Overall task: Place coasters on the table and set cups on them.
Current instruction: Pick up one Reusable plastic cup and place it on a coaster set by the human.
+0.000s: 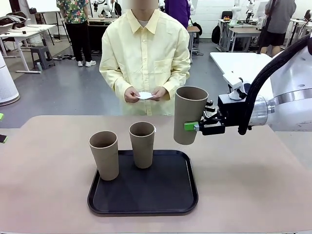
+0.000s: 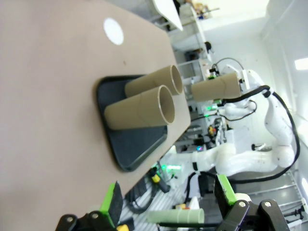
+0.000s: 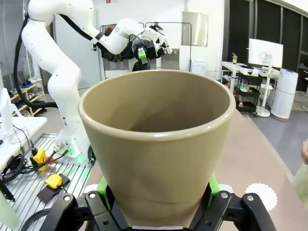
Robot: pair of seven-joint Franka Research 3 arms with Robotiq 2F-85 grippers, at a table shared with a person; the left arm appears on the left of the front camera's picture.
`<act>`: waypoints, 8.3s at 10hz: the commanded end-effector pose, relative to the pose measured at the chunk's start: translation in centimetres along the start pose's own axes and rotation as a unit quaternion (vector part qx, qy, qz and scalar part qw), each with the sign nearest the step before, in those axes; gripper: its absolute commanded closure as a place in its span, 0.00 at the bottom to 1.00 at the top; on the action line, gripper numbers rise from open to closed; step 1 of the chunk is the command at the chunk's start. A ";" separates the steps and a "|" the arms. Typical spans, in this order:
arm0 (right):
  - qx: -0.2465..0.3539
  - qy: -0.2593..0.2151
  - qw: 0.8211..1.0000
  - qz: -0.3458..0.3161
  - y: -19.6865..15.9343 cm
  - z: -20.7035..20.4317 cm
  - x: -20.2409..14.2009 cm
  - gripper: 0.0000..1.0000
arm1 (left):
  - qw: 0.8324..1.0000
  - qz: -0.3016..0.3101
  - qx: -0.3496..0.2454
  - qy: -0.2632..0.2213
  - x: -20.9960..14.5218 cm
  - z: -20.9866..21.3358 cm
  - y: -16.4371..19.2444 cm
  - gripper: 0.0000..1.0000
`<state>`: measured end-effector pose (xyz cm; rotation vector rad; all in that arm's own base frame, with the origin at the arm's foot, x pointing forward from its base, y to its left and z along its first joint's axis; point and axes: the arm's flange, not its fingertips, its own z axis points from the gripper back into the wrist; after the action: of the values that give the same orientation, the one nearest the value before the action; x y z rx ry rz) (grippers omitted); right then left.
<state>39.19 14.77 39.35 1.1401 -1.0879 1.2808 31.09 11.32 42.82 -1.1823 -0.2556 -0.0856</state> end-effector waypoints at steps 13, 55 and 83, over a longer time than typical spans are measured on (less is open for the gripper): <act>0.019 0.051 0.998 -0.015 -15.3 -3.1 7.5 0.16 | 1.000 -0.007 -0.003 0.000 0.0 0.2 0.0 0.00; 0.063 -0.003 0.998 -0.014 -28.9 -15.6 -10.4 0.16 | 1.000 -0.007 -0.003 0.000 0.0 0.2 0.0 0.00; 0.080 0.038 0.996 -0.016 -30.1 -14.8 -13.4 0.00 | 1.000 -0.007 -0.003 0.000 0.0 0.2 0.0 0.00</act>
<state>68.02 28.85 23.08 1.2071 -0.9647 1.3893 31.13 11.36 42.84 -1.1815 -0.2557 -0.0854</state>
